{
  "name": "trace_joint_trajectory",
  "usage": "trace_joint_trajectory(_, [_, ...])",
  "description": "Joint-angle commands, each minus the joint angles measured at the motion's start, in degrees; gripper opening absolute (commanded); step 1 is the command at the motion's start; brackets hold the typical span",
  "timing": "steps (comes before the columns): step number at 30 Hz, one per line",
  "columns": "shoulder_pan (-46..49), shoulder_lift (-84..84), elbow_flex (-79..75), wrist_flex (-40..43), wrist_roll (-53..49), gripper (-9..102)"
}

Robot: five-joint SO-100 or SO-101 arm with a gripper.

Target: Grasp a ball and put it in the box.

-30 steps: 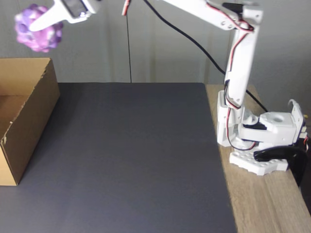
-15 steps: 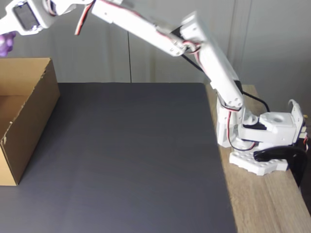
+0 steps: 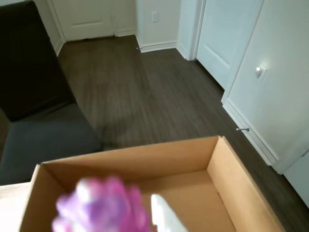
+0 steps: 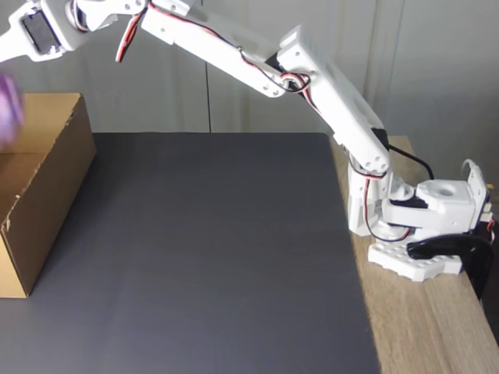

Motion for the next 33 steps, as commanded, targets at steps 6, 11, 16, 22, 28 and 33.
trace_joint_trajectory(6, [0.8, 0.5, -2.6, -0.4, -0.2, 43])
trace_joint_trajectory(11, [0.6, 1.4, -2.6, 1.0, 0.1, 36])
trace_joint_trajectory(16, [0.5, 3.0, -2.6, 4.0, 0.8, 23])
trace_joint_trajectory(22, [0.5, 4.6, -2.6, 11.6, 3.6, 15])
trace_joint_trajectory(28, [0.1, 6.0, -2.6, 19.2, 6.9, 5])
trace_joint_trajectory(33, [-0.4, 6.9, -2.6, 23.3, 9.2, 0])
